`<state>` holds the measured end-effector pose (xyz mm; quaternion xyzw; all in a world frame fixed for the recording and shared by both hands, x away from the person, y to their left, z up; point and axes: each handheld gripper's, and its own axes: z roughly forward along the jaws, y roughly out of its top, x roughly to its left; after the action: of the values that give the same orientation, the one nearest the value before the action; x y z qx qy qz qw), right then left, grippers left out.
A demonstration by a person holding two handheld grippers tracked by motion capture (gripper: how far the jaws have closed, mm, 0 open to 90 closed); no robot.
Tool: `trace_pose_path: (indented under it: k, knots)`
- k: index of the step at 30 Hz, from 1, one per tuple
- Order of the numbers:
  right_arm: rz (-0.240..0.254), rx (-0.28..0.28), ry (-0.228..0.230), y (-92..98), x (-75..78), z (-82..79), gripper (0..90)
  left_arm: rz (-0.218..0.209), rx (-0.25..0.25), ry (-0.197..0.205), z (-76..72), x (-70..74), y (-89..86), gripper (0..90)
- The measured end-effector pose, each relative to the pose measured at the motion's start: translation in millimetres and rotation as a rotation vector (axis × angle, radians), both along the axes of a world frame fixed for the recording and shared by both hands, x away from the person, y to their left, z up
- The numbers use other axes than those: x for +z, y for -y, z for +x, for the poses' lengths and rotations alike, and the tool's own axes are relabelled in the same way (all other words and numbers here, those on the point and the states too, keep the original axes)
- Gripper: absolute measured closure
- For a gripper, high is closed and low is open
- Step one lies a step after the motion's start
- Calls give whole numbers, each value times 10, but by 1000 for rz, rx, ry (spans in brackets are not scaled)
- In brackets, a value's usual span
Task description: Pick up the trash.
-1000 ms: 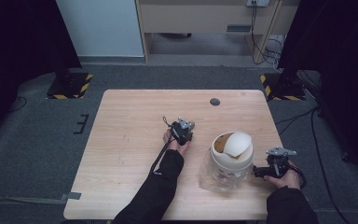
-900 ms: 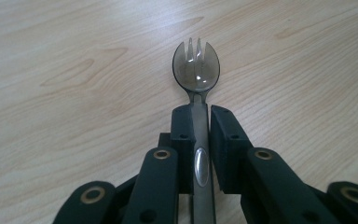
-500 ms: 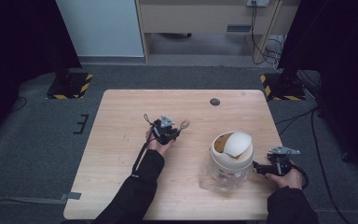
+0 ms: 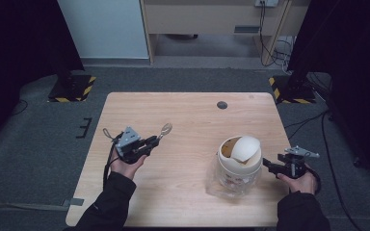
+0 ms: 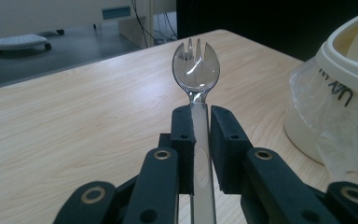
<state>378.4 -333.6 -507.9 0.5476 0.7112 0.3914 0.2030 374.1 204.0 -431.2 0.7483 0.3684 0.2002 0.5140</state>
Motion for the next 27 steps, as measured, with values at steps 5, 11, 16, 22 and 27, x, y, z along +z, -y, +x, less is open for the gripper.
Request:
trace_pose_path:
  k: [5, 11, 16, 22, 27]
  knots:
    - [24, -24, 72, 16, 193, -20, 278, -30, 25, 26, -84, 62, -93, 795]
    - [92, -59, 184, 54, 501, -84, 299, -48, -8, 72, -161, 177, -23, 795]
    - [117, -49, 266, 0, 814, -155, 299, -54, -59, 107, -227, 275, 77, 795]
    - [162, 2, 385, -161, 1234, -281, 307, -77, -113, 146, -311, 405, 173, 795]
    - [194, 52, 453, -294, 1471, -373, 310, -89, -135, 170, -361, 477, 232, 796]
